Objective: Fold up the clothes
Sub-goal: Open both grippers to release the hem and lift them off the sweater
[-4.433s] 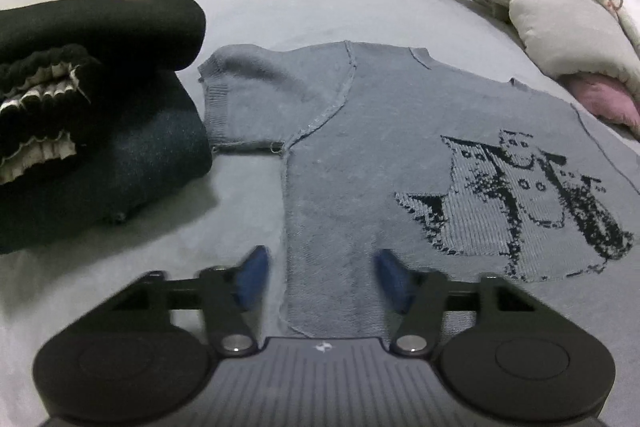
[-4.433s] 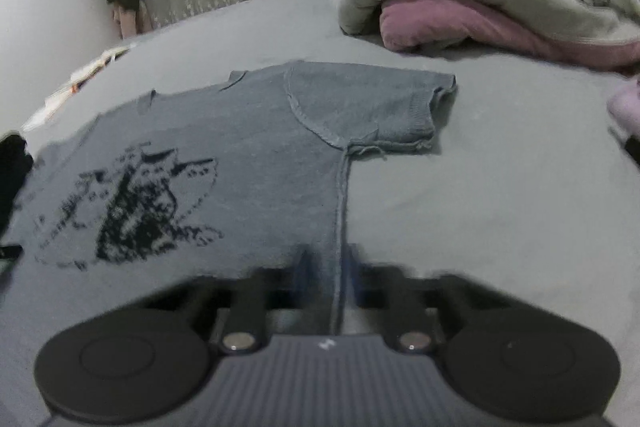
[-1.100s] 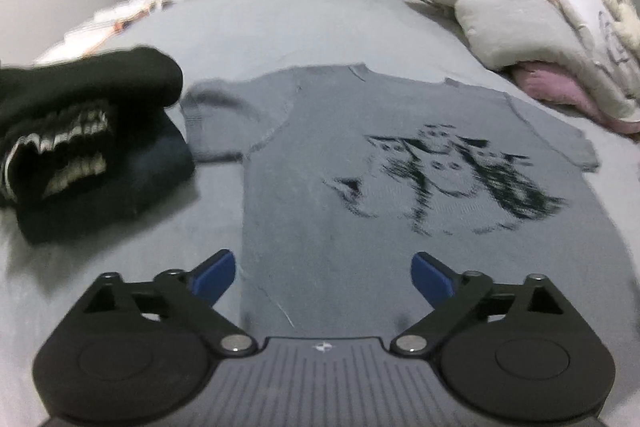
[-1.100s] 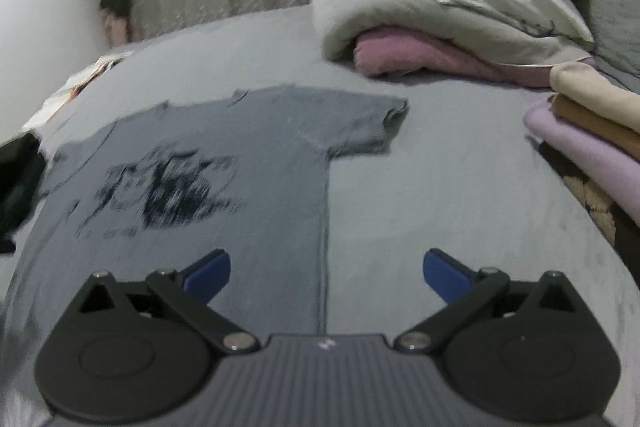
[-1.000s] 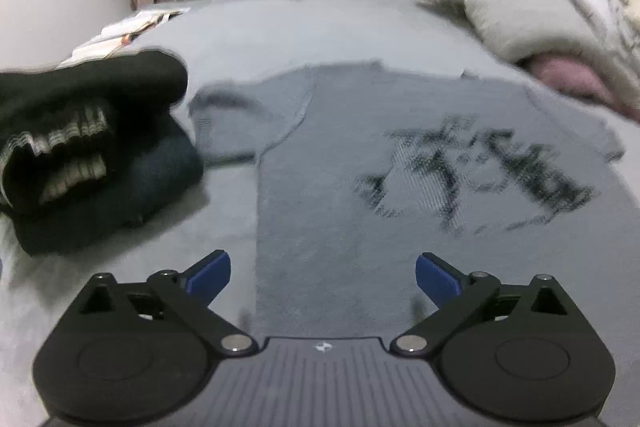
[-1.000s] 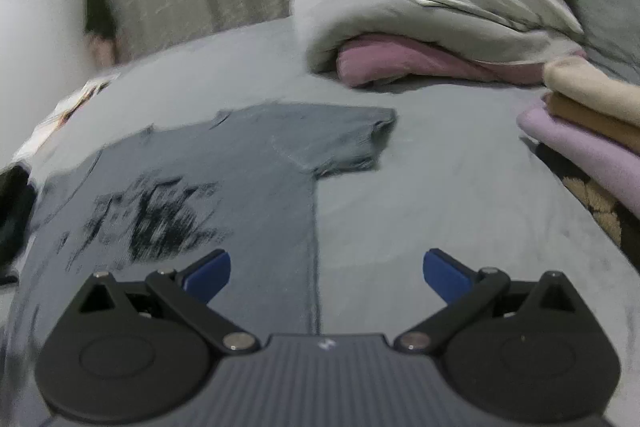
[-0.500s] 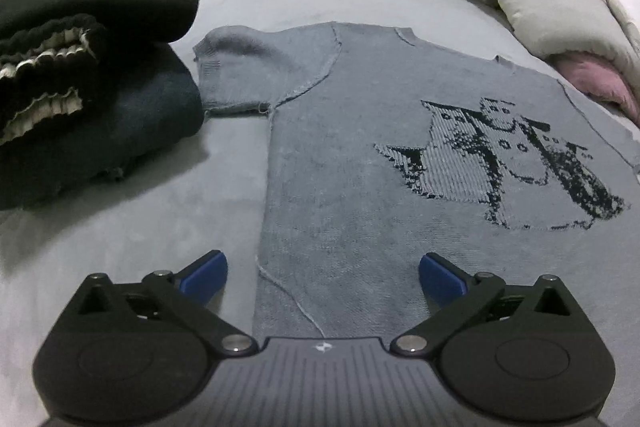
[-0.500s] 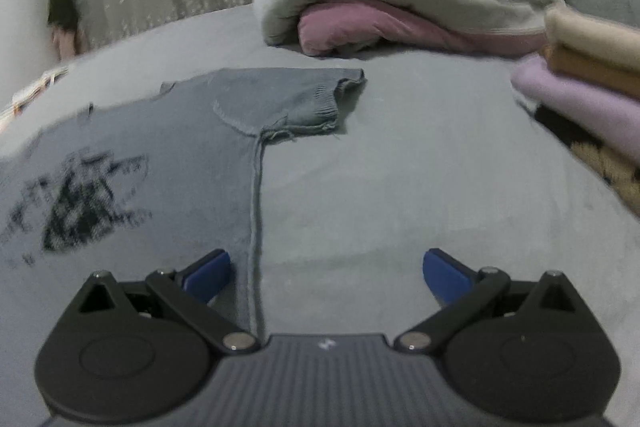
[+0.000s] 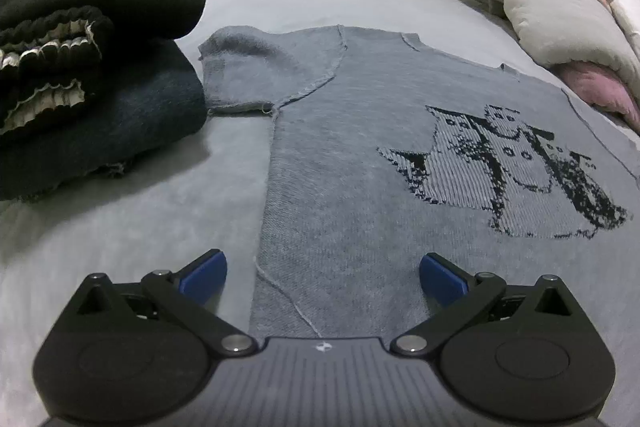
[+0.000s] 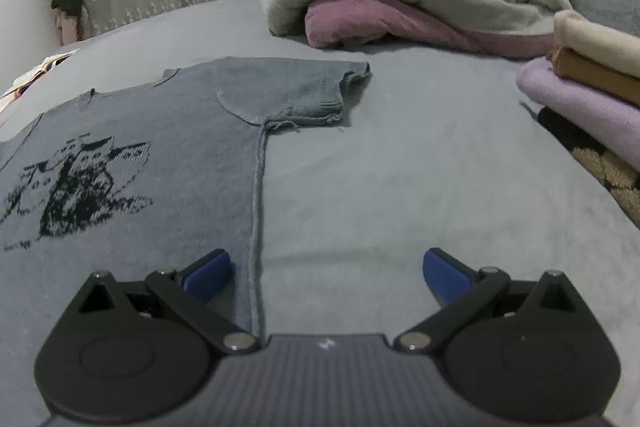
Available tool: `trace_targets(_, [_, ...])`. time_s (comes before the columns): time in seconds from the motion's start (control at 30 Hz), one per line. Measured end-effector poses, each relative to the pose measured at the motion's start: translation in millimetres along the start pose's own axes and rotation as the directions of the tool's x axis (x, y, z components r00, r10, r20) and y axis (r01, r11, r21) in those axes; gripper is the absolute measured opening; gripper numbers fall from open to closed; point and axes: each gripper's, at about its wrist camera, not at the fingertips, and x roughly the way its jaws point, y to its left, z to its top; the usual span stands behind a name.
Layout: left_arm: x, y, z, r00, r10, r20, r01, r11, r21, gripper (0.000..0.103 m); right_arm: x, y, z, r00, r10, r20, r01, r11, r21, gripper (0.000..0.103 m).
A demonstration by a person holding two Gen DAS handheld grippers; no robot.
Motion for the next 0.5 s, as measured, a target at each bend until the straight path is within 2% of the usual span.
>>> trace_targets(0.07, [-2,0,3,0.999,0.037,0.000,-0.037,0.999,-0.025,0.103,2,-4,8,1.000,0.029,0.002,-0.029,0.999,0.021,0.103])
trace_targets(0.17, [-2,0,6,0.999,0.045,0.003,-0.045,0.999,-0.028,0.103,6,-5,17,0.999,0.049,0.015,-0.050,0.998,0.039,0.101])
trace_targets(0.27, [0,3,8,0.998,0.063,0.002,-0.063,0.997,-0.045,0.103,13,-6,36,0.991,0.125,0.038,-0.128,0.987,0.094,0.098])
trace_targets(0.3, [0,4,9,0.998,0.066,0.000,-0.066,0.996,-0.055,0.103,15,-8,43,0.986,0.156,0.051,-0.161,0.979,0.127,0.096])
trace_targets(0.4, [0,9,11,0.998,0.055,-0.008,-0.056,0.995,-0.084,0.103,28,-20,64,0.968,0.234,0.089,-0.250,0.928,0.275,0.080])
trace_targets(0.43, [0,10,12,0.999,0.054,-0.006,-0.054,0.995,-0.089,0.103,32,-21,69,0.965,0.244,0.093,-0.261,0.917,0.303,0.075])
trace_targets(0.5, [-1,13,13,0.999,0.052,-0.001,-0.051,0.994,-0.098,0.103,44,-22,83,0.969,0.233,0.086,-0.249,0.909,0.334,0.072])
